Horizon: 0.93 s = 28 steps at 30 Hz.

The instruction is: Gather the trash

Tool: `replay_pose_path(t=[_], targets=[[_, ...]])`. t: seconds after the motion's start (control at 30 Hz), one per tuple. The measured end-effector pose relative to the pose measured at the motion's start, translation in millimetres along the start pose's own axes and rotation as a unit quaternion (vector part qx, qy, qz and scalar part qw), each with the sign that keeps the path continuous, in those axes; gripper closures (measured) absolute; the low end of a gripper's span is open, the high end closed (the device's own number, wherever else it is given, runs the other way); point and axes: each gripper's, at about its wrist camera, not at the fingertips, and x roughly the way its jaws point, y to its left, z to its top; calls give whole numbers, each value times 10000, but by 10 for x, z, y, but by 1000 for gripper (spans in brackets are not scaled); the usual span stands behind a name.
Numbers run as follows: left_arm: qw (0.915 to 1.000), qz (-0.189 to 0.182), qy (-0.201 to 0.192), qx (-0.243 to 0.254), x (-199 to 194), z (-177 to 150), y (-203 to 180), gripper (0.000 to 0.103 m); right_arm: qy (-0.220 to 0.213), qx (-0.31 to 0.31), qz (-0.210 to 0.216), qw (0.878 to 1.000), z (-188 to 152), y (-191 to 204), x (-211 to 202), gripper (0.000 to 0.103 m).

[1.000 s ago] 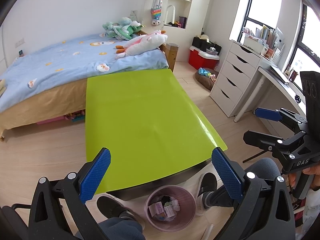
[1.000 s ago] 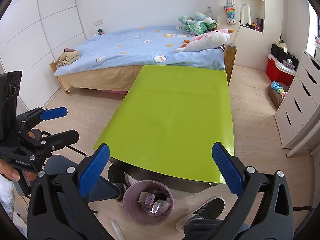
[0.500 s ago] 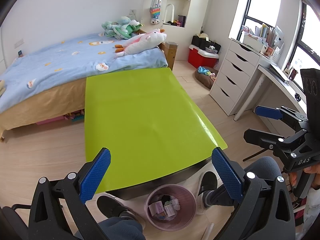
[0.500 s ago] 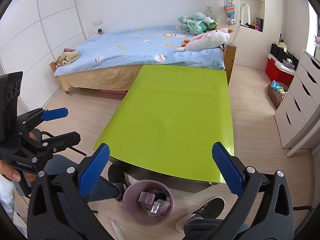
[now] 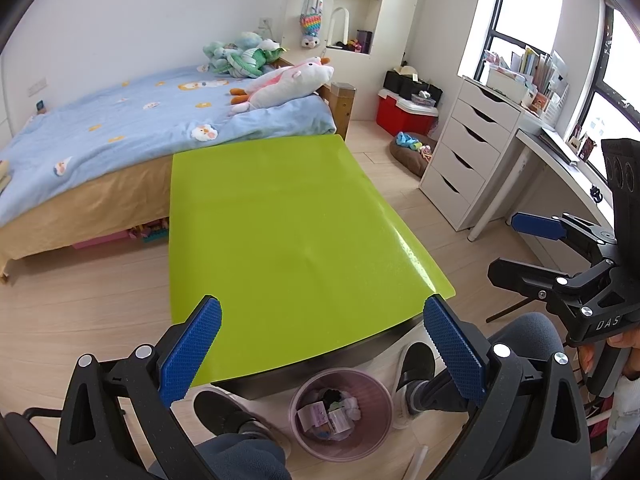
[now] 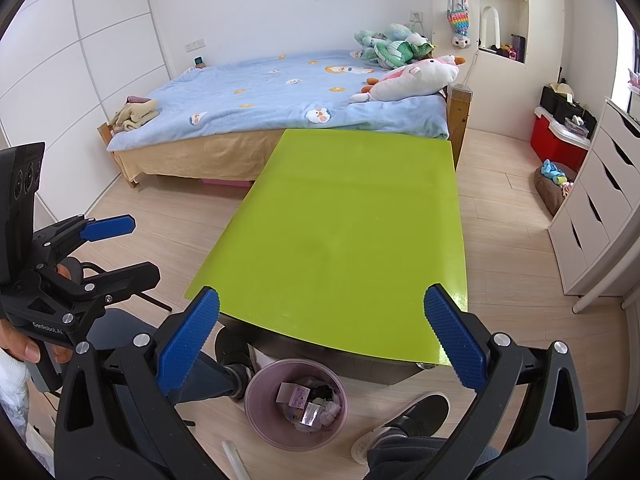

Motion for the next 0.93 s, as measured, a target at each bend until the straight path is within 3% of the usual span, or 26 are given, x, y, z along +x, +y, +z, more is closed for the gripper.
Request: replay_pose_path(t=[0.93], targets=[[9999,140,-41,63,-43,-25,-33,6,-20,27,-31,10000,-92,-52,-22,3]])
